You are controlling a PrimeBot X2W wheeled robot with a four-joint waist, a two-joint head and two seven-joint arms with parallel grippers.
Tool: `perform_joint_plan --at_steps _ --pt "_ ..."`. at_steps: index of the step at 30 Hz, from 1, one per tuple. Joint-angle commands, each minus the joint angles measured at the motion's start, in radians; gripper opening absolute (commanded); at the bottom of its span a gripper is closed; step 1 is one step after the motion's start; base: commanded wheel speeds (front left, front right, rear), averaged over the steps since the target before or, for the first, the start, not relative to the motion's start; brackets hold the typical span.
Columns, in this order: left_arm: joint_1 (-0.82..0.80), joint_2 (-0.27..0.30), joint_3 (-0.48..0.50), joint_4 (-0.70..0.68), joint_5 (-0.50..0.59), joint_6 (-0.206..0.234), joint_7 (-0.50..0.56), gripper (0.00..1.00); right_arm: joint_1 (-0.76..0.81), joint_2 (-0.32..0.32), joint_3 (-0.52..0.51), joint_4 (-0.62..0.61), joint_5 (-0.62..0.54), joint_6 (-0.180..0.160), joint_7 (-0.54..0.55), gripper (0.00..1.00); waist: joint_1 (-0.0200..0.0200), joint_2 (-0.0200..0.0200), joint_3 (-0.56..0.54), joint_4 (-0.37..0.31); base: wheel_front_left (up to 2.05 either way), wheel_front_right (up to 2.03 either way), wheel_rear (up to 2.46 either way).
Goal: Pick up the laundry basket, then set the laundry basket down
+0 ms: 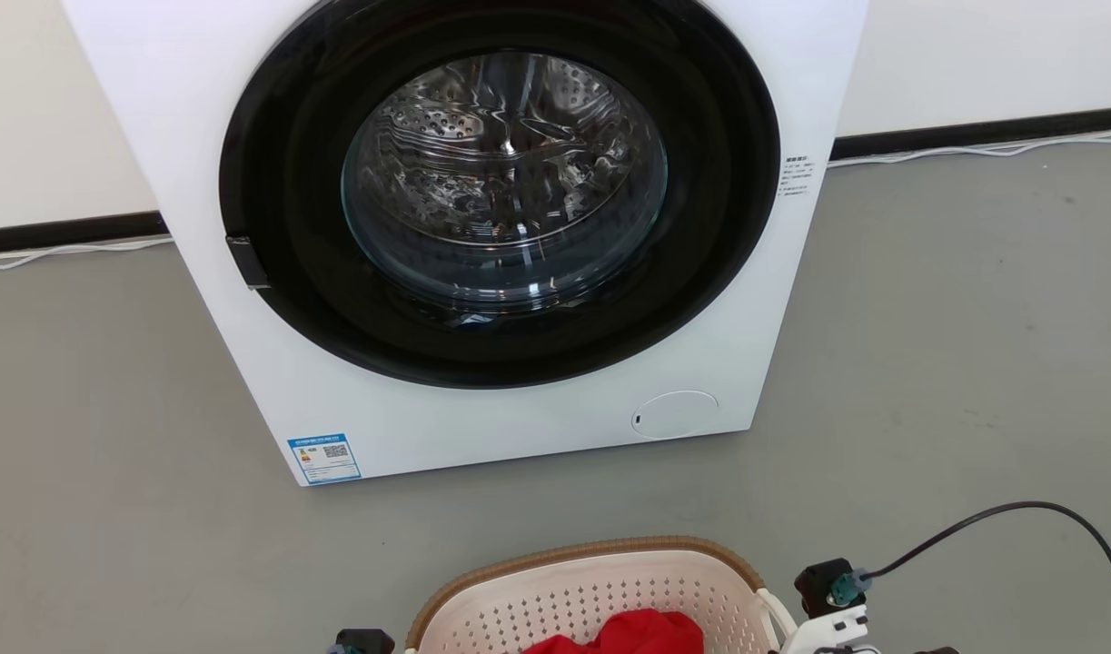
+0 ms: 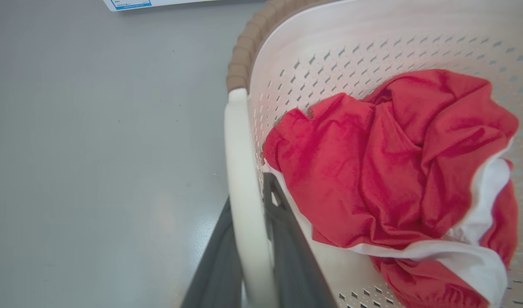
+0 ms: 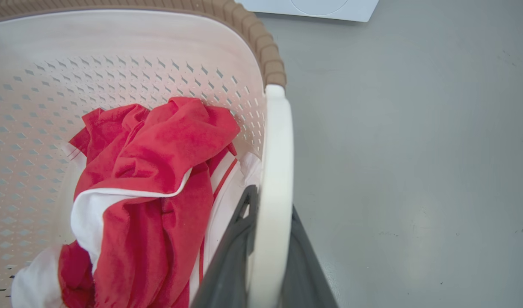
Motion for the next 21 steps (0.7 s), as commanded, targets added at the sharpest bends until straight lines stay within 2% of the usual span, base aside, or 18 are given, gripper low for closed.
perform_joint_plan --at_steps 1,21 --pt "-0.020 -0.006 0.007 -0.029 -0.006 0.001 -0.010 0.00 0.001 0.027 0.027 -0.027 0.004 0.017 -0.003 0.00 0.0001 0.0000 0.000 0.002 0.00 0.00 0.00" --pt "-0.044 -0.006 -0.049 -0.015 -0.074 0.007 -0.031 0.00 -0.010 0.027 0.072 -0.046 0.045 0.017 -0.007 0.00 0.0001 0.0000 0.002 0.005 0.00 0.00 0.00"
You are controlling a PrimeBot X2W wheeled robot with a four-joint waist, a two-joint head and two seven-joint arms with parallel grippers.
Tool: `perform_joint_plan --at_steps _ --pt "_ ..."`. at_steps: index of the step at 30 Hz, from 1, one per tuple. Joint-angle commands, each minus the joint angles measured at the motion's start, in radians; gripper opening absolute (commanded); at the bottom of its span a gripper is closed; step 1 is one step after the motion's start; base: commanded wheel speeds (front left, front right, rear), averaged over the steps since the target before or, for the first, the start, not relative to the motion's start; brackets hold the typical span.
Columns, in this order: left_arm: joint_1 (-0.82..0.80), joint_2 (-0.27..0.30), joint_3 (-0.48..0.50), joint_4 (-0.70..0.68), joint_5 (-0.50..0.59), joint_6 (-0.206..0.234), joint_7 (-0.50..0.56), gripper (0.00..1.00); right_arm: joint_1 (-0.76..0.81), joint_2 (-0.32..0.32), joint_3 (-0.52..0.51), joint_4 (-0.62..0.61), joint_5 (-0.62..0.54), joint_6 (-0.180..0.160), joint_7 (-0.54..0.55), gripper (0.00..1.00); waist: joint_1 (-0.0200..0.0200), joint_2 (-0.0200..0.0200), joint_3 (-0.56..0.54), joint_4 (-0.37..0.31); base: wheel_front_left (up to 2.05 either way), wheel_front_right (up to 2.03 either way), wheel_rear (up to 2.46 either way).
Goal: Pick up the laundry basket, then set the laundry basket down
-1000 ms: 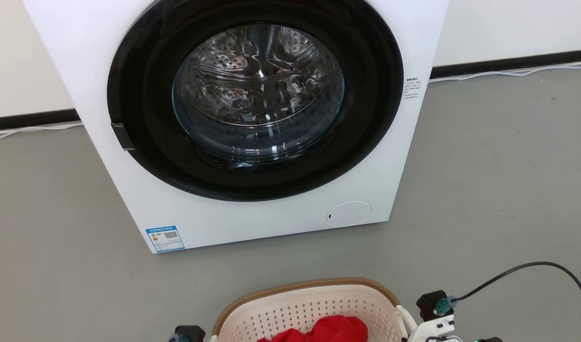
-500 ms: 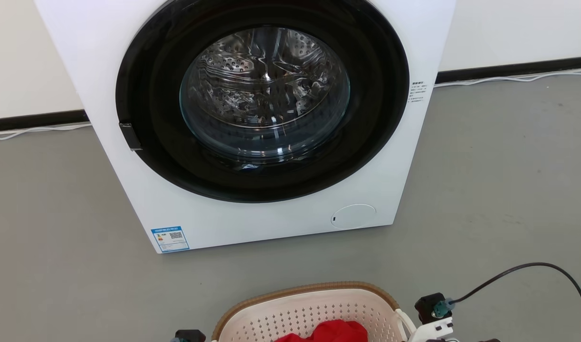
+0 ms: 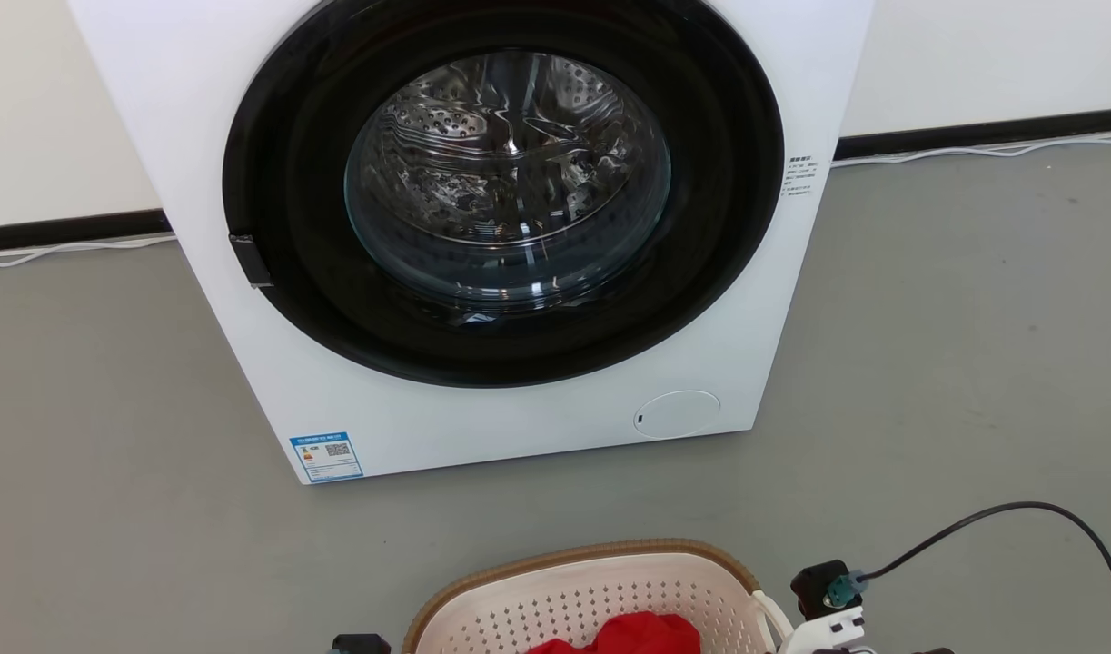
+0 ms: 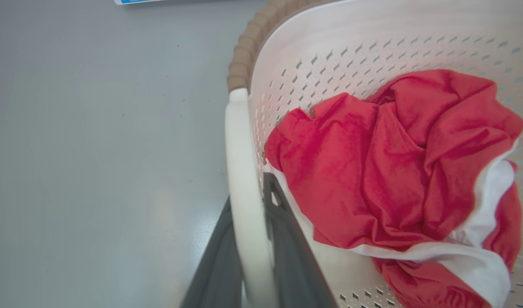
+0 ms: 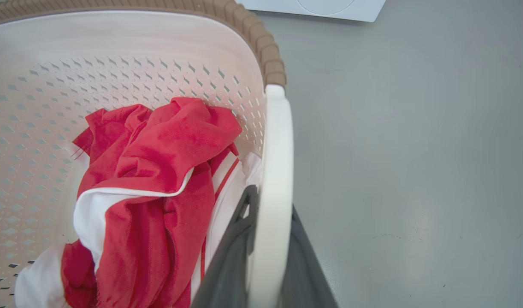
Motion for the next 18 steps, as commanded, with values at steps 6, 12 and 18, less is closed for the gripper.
perform_joint_plan --at_steps 6,12,18 --pt "-0.048 -0.009 -0.008 -0.018 -0.021 -0.005 -0.023 0.00 -0.011 0.031 0.036 -0.036 0.013 0.017 -0.008 0.00 0.0001 -0.0001 0.000 0.003 0.00 0.00 0.00" --pt "-0.052 -0.009 -0.020 -0.013 -0.033 -0.004 -0.027 0.00 -0.012 0.031 0.044 -0.035 0.022 0.017 -0.011 0.00 0.0001 -0.0001 -0.001 0.003 0.00 0.00 0.00" --pt "-0.056 -0.009 -0.035 -0.011 -0.047 -0.003 -0.032 0.00 -0.013 0.031 0.056 -0.037 0.032 0.017 -0.013 0.00 0.0001 -0.0001 -0.001 0.002 0.00 0.00 0.00"
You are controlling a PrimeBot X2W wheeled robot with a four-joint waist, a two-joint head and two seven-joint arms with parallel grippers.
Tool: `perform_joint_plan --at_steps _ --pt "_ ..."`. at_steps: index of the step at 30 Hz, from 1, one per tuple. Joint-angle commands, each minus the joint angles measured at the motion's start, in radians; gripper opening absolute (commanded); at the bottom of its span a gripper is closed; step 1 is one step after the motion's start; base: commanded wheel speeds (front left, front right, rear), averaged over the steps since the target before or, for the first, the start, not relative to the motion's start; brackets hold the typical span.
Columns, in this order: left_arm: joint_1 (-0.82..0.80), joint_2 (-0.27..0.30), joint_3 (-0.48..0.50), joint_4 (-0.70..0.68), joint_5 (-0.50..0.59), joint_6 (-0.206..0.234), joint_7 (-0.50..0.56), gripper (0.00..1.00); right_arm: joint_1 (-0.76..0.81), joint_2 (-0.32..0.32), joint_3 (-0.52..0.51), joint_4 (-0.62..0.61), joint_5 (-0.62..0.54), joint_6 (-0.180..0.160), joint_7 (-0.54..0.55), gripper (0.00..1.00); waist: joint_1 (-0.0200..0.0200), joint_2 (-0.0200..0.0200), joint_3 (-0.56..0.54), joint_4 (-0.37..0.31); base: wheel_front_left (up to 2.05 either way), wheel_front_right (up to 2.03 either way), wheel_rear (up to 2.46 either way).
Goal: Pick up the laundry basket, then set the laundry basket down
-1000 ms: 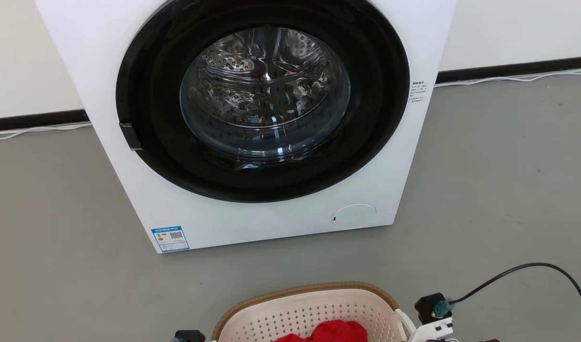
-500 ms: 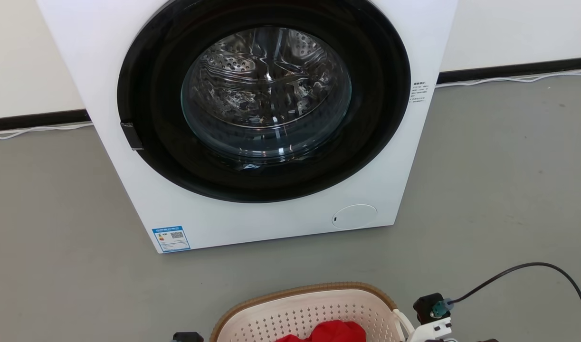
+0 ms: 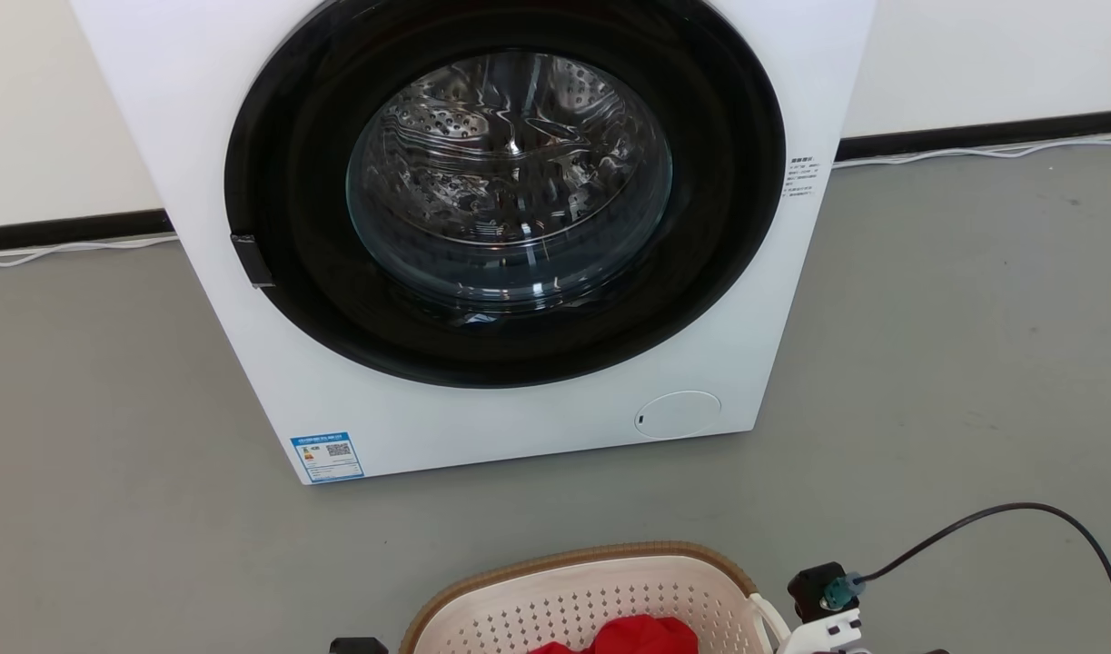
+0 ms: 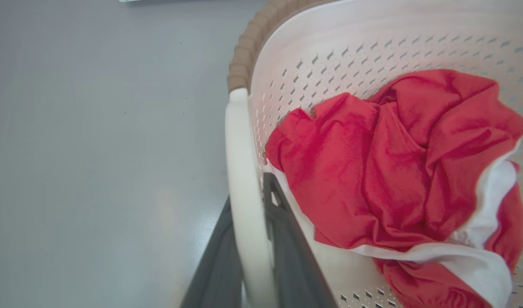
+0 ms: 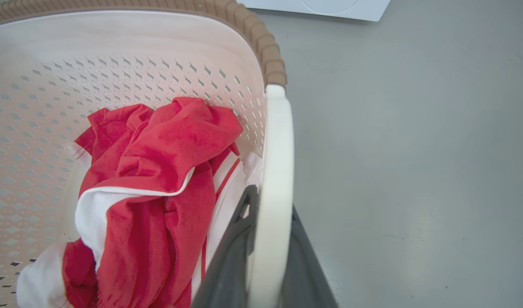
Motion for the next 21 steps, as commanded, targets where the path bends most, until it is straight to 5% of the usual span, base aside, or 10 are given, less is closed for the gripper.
perform_joint_plan --at_steps 1,21 --pt "-0.054 -0.012 0.008 -0.020 -0.004 -0.005 -0.023 0.00 -0.014 0.033 0.022 -0.034 0.004 0.018 -0.012 0.00 0.0001 -0.0001 0.000 -0.001 0.00 0.00 0.00" --pt "-0.072 -0.012 -0.041 -0.002 -0.043 -0.004 -0.028 0.00 -0.017 0.033 0.054 -0.034 0.037 0.018 -0.021 0.00 0.0001 -0.0001 -0.001 -0.001 0.00 0.00 0.00"
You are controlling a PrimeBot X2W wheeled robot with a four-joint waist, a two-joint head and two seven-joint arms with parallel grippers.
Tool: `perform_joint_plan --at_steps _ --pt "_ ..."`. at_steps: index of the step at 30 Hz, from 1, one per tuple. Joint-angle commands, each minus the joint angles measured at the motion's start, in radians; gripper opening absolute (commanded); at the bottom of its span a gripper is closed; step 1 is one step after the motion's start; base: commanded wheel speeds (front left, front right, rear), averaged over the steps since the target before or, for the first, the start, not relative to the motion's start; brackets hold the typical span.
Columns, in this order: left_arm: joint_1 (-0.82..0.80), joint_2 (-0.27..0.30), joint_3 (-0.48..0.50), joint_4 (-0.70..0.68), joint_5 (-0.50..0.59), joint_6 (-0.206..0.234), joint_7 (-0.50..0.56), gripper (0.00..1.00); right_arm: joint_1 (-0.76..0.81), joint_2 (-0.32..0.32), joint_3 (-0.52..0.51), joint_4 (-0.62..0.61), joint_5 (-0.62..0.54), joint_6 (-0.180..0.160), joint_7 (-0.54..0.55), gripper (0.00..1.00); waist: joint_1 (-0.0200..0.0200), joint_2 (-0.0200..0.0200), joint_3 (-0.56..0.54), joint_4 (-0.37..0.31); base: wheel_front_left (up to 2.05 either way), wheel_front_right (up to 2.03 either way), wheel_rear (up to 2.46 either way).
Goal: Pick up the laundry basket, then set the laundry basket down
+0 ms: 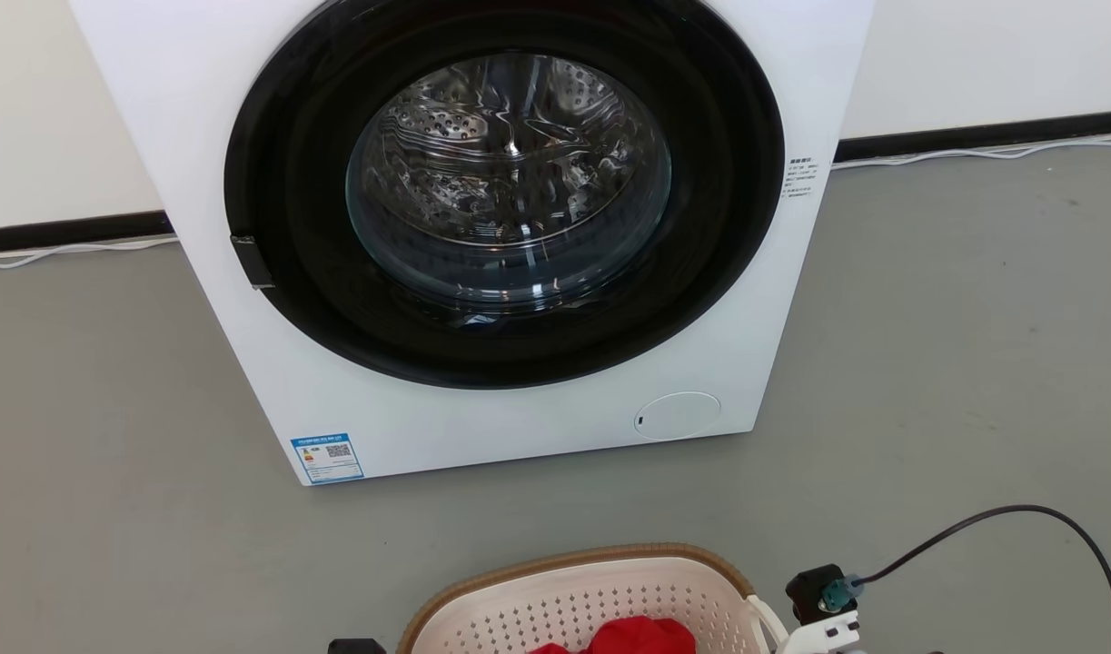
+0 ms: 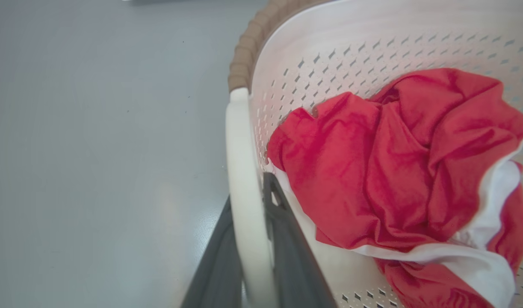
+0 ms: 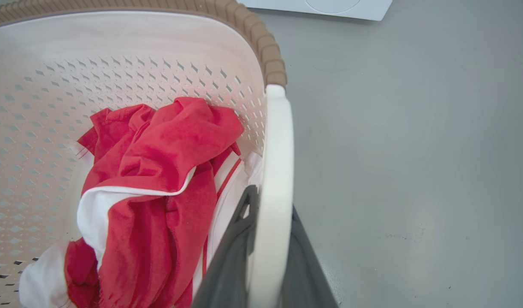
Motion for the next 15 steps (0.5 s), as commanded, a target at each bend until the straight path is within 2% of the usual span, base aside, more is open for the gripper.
perform_joint_plan --at_steps 1,15 --pt "-0.065 -0.012 0.006 -0.019 0.003 -0.004 -0.021 0.00 -0.016 0.033 0.022 -0.033 0.004 0.018 -0.017 0.00 0.0000 0.0000 0.001 0.001 0.00 0.00 0.00" --pt "-0.091 -0.012 -0.015 -0.007 -0.009 0.004 -0.037 0.00 -0.030 0.033 0.029 -0.034 0.017 0.018 -0.051 0.00 0.0000 0.0000 0.041 0.006 0.00 0.00 0.00"
